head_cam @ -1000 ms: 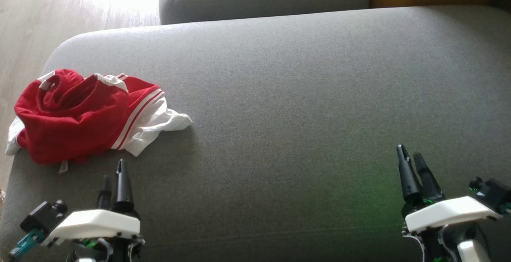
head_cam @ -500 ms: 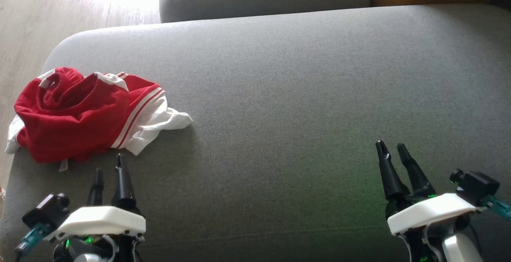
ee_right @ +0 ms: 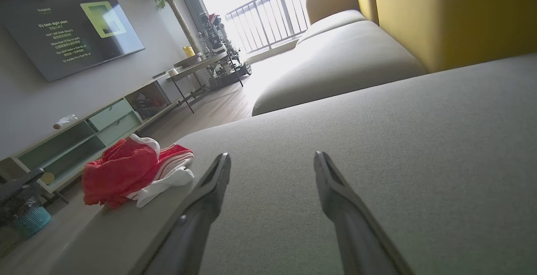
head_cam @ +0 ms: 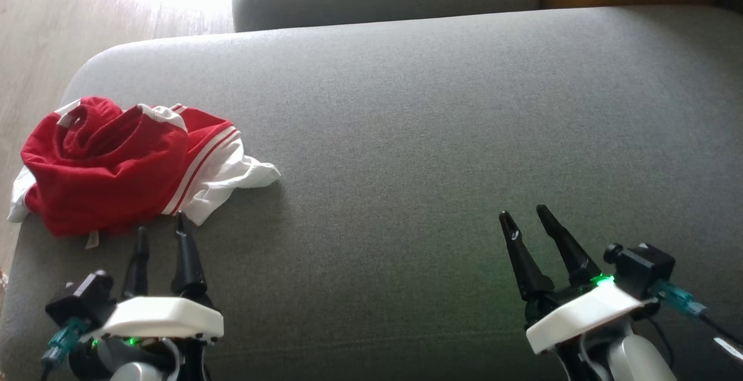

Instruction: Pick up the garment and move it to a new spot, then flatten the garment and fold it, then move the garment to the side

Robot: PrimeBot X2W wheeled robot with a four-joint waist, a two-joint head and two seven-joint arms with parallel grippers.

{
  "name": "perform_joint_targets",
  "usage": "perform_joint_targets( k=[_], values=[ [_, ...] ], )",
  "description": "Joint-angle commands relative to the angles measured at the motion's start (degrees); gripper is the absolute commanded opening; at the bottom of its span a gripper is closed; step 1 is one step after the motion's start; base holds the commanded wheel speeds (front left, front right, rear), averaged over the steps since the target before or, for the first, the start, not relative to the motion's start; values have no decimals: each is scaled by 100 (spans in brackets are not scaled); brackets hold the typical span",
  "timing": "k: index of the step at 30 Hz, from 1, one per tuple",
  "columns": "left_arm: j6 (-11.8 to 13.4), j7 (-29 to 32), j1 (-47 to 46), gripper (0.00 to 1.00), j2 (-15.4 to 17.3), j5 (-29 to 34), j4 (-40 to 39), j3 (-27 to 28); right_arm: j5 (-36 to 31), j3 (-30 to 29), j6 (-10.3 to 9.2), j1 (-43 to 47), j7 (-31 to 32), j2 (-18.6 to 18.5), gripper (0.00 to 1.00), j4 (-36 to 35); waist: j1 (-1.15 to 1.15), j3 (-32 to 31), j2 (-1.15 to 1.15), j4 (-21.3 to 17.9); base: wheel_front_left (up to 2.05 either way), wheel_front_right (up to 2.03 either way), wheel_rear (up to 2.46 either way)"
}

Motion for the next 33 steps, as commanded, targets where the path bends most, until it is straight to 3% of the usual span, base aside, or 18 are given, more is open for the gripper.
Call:
perform_joint_targets(
  k=[1,23,33],
  values=[
    [-30,-68,-186,100,85,175,-266,88,-205,145,0,-345,-111,-55,100,-258,0,-2,0,-6,0,0,0],
    [-108,-437,-106,100,106,1682,-295,55,-1912,-62,0,-306,-483,-71,100,-552,0,-72,0,-100,0,0,0],
    [-134,-536,-56,100,111,2087,-272,14,-2211,-167,0,-269,-583,-75,100,-463,0,-120,0,-122,0,0,0]
  ],
)
